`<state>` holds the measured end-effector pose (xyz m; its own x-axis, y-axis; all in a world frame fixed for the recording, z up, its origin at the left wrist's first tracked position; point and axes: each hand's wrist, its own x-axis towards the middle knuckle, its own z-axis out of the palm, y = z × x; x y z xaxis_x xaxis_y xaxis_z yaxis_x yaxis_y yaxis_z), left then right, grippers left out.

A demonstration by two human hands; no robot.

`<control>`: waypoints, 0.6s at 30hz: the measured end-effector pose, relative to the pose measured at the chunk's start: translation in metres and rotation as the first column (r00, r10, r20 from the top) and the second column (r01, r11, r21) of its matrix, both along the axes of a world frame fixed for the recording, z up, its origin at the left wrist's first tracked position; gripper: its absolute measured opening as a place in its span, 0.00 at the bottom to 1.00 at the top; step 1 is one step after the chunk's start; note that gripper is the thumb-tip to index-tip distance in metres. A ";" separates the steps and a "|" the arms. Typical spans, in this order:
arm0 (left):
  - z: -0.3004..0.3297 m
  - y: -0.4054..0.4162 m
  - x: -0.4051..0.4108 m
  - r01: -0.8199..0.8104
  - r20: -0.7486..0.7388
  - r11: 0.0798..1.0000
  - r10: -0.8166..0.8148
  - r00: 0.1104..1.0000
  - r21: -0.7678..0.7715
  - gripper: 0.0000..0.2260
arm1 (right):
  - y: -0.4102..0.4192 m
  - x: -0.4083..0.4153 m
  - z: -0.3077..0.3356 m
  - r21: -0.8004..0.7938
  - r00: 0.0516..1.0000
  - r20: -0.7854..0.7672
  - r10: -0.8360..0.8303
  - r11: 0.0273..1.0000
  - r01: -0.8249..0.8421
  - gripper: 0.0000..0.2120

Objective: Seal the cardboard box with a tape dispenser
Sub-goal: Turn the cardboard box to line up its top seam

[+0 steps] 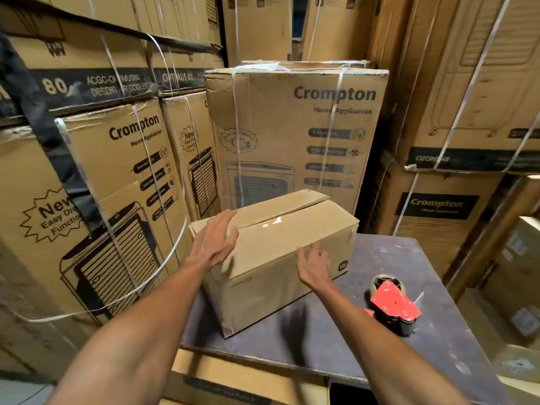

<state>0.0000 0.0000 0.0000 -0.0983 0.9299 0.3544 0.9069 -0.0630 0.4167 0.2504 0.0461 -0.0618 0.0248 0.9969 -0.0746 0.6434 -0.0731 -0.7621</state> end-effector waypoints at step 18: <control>-0.023 0.115 -0.071 -0.094 -0.078 0.949 0.074 0.994 -0.301 0.25 | 0.047 -0.049 -0.033 -0.158 0.943 -0.203 -0.264 0.959 0.234 0.56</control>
